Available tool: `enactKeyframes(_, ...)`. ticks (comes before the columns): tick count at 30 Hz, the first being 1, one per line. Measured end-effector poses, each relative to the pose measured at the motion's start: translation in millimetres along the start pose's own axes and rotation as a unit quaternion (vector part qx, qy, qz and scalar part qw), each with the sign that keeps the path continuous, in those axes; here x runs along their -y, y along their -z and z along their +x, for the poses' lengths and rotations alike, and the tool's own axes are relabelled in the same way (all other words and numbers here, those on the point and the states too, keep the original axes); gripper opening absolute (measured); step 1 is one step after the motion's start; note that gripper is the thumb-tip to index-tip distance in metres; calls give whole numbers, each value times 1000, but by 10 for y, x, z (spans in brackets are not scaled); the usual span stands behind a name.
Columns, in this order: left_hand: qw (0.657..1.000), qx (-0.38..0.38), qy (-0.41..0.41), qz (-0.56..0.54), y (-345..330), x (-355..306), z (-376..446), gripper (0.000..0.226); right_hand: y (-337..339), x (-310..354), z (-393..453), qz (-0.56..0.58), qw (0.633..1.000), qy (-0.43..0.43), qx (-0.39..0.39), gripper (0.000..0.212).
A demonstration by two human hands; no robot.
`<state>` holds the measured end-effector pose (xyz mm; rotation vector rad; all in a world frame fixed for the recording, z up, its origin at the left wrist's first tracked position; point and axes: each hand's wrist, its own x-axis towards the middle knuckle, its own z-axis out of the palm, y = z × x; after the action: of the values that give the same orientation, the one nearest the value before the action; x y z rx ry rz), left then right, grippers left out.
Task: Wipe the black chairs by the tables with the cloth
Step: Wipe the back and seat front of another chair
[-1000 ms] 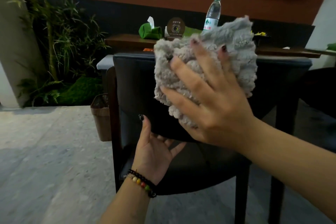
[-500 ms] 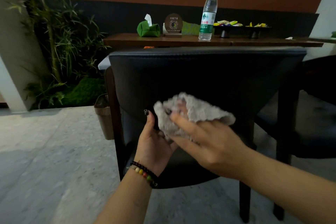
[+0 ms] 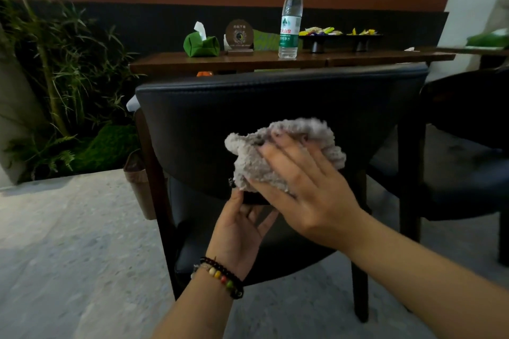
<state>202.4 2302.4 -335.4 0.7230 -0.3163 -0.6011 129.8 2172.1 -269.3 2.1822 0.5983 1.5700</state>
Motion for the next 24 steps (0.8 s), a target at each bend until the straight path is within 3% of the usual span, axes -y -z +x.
enactKeyframes(5, 999, -28, -14, 21, -30, 4, 64, 55, 61, -153, -291, -62, 986, -138, -63, 45)
enactKeyframes(9, 999, -28, -26, 33, -21, -4, 61, 56, 164, -250, -378, -10, 938, -323, -123, 46)
enactKeyframes(11, 999, -23, -27, 40, -21, -12, 61, 57, 198, -294, -264, 51, 879, -433, -192, 52)
enactKeyframes(14, 998, -26, -33, 47, -20, -3, 74, 56, 116, -221, 60, 152, 726, -590, -319, 51)
enactKeyframes(16, 998, -28, -34, 46, -27, 7, 77, 60, 29, -20, 188, 181, 674, -623, -352, 50)
enactKeyframes(18, 998, -25, -31, 38, -13, 12, 88, 64, -30, 59, 151, 183, 656, -637, -361, 51)
enactKeyframes(20, 999, -20, -23, 32, -3, 9, 88, 66, -57, -160, -11, 190, 614, -679, -355, 51)
enactKeyframes(24, 999, -35, -29, 14, -43, 61, 82, 71, -97, -759, -361, 292, 457, -785, -301, 22)
